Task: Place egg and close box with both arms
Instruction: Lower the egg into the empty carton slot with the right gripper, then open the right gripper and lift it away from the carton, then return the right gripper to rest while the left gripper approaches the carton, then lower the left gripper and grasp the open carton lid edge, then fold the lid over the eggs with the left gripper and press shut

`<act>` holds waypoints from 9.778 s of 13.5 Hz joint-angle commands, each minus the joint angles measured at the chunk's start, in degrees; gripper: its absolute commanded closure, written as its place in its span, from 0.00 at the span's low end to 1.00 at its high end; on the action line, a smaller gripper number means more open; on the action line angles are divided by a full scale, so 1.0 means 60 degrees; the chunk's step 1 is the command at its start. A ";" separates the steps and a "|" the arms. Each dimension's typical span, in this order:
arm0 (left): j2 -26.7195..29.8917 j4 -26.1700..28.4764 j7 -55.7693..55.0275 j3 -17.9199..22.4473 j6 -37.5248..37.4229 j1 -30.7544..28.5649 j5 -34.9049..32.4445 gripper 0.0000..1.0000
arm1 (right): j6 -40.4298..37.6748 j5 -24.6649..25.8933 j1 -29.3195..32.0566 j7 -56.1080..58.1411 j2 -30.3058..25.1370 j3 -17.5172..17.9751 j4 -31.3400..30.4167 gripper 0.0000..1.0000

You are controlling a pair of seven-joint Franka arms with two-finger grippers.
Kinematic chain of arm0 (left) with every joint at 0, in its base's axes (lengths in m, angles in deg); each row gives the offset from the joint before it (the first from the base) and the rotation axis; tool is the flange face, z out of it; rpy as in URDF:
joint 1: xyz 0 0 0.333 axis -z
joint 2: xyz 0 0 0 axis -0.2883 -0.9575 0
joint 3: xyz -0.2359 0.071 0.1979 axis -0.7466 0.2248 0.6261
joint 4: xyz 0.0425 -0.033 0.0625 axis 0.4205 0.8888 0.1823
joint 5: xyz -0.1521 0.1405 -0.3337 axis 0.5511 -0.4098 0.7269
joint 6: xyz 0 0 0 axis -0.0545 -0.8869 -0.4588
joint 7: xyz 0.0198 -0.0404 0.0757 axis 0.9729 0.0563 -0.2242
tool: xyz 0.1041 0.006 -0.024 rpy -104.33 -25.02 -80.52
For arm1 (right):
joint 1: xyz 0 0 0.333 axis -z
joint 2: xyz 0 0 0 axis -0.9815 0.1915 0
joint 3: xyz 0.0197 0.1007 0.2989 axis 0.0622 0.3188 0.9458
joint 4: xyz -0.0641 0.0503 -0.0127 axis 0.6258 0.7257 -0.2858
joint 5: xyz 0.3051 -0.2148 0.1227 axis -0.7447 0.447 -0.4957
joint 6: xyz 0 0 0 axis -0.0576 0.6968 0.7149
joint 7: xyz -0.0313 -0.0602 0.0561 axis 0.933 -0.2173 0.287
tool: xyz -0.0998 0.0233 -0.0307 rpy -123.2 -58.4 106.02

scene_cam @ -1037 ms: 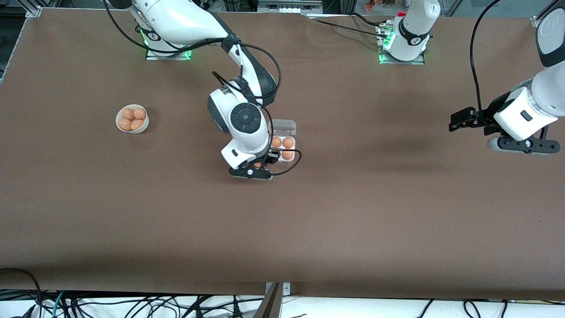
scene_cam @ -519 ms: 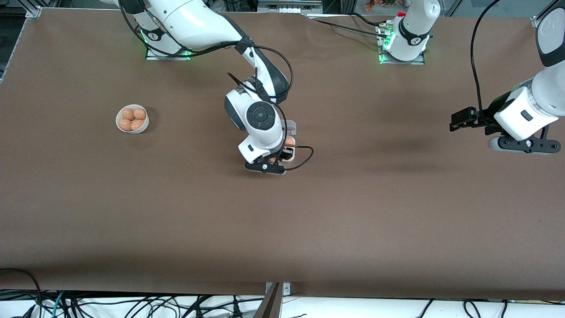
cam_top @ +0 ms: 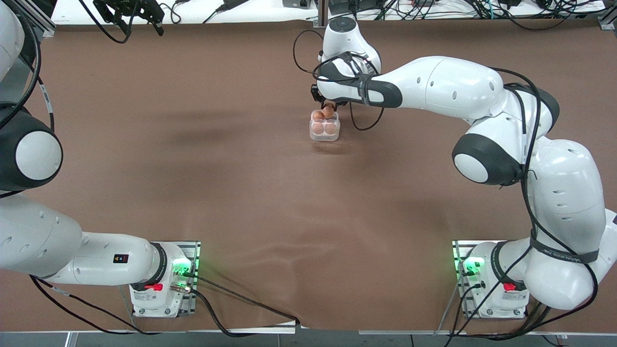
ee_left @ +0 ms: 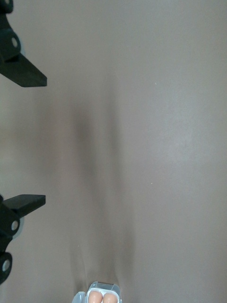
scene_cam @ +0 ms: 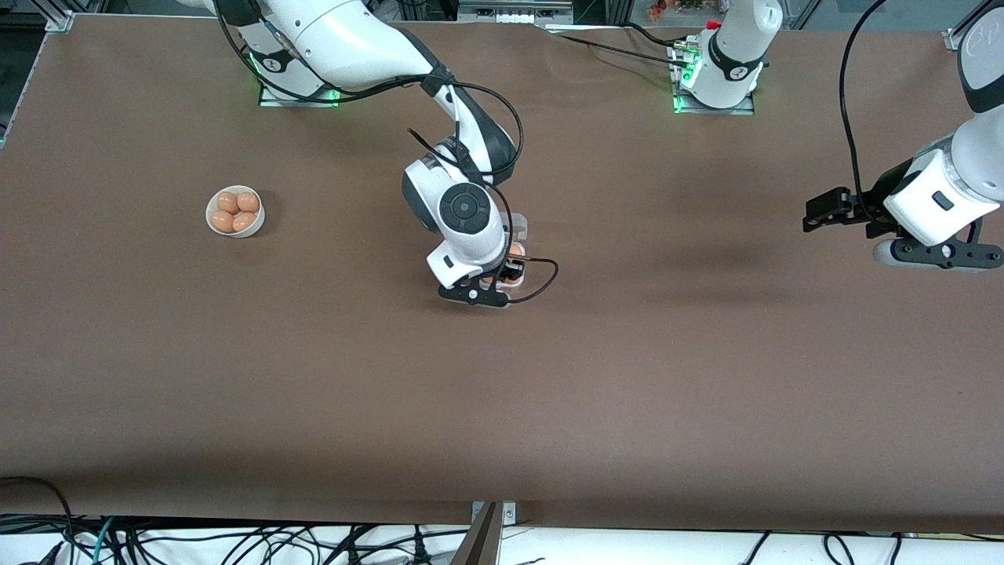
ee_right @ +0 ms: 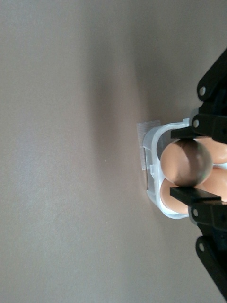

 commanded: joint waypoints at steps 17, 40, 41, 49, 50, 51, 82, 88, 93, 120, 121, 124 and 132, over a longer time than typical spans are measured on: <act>0.0103 0.0076 0.0018 -0.0082 -0.0099 0.0049 -0.0282 0.00 | -0.0548 -0.0146 0.0165 0.0022 -0.0171 -0.0066 0.0070 0.00; 0.0015 -0.0100 0.0135 -0.0097 -0.0099 0.0063 -0.0253 0.00 | -0.1601 0.0961 0.4939 0.6570 -0.5058 -0.1197 -0.3588 0.00; 0.0015 -0.0085 0.0135 -0.0155 -0.0143 0.0063 -0.0253 0.00 | -0.1907 0.1518 0.5202 0.6570 -0.5615 -0.0860 -0.3838 0.00; 0.0000 -0.0099 0.0003 -0.0243 -0.0377 0.0151 -0.0253 0.00 | -0.5335 0.2095 0.6464 0.6350 -0.8315 0.0095 -0.3301 0.00; 0.0015 -0.0099 -0.0026 -0.0258 -0.0406 0.0282 -0.0268 0.00 | -0.5396 0.2037 0.6551 0.6364 -0.8389 0.0095 -0.3125 0.00; 0.0015 -0.0099 -0.0185 -0.0374 -0.0508 0.0327 -0.0268 0.00 | -0.5498 0.1993 0.6581 0.6365 -0.8491 0.0095 -0.3109 0.00; -0.4393 0.0736 -0.7877 -0.5517 0.2770 0.3052 0.0992 0.59 | -0.5323 0.1319 0.6464 0.5837 -0.8067 0.0007 -0.2977 0.00; -0.4950 0.0502 -0.7863 -0.5444 0.3724 0.3067 0.0919 1.00 | -0.5352 0.1319 0.6464 0.5837 -0.8067 0.0007 -0.2977 0.00; -0.5171 0.0151 -0.7848 -0.5034 0.3782 0.3110 0.0875 1.00 | -0.5338 0.1319 0.6464 0.5837 -0.8067 0.0007 -0.2977 0.00; -0.6138 -0.1066 -0.7804 -0.2822 0.4911 0.4282 0.0933 1.00 | -0.5352 0.1319 0.6494 0.5954 -0.8052 -0.0007 -0.2977 0.00; -0.6123 -0.1081 -0.7790 -0.2822 0.4896 0.4268 0.0948 0.86 | -0.5352 0.1319 0.6508 0.5954 -0.8052 -0.0007 -0.2977 0.00; -0.5846 -0.1081 -0.7746 -0.2792 0.4794 0.4180 0.0904 0.00 | -0.5352 0.1319 0.6494 0.5954 -0.8052 -0.0007 -0.2977 0.00; -0.3958 -0.0788 -0.6442 -0.2646 0.2585 0.3272 0.0701 0.00 | -0.5352 0.1304 0.6494 0.5954 -0.8052 -0.0007 -0.2977 0.00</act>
